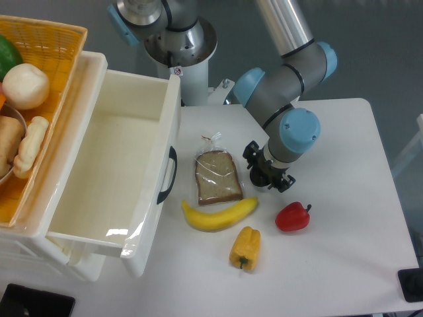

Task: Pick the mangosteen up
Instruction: 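Lower the gripper around the mangosteen and close the fingers on it, then lift the gripped mangosteen up off the table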

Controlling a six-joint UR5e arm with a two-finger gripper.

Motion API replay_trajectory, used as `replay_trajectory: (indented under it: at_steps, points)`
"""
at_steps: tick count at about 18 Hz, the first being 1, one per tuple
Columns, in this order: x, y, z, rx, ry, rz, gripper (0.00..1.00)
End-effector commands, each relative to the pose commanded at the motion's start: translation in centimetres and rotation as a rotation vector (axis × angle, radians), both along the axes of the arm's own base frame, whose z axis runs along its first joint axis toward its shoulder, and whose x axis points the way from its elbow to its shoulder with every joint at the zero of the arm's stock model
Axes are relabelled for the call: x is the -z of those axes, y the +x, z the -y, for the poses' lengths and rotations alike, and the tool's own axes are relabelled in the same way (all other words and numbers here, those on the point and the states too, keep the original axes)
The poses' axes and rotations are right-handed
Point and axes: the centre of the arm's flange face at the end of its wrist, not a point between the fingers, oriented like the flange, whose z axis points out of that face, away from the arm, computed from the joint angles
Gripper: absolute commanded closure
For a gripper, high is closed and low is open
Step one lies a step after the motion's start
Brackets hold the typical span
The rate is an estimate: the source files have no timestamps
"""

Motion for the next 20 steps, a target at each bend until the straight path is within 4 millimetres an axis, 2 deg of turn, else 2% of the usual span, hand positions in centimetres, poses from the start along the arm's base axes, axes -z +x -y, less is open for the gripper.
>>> replay_trajectory:
  at_steps: [2,5,6,9,11,14,20]
  points:
    - [-0.5,-0.3,-0.2,0.000,0.006,-0.009,0.65]
    - [-2.7,-1.9,-0.7,-0.007,0.039,-0.047,0.91]
    - [-3.5,-2.5,-0.9,-0.018,0.050,-0.057,0.92]
    - [-4.3,-2.8,-1.2,-0.041,0.051,-0.068,0.91]
    - [-6.4,-4.0,-1.8,-0.044,0.074,-0.108,0.92]
    - [-9.3,-5.7,-2.4,-0.044,0.097,-0.149,1.00]
    - [-14.5,-7.8,-3.7,-0.041,0.137,-0.224,1.00]
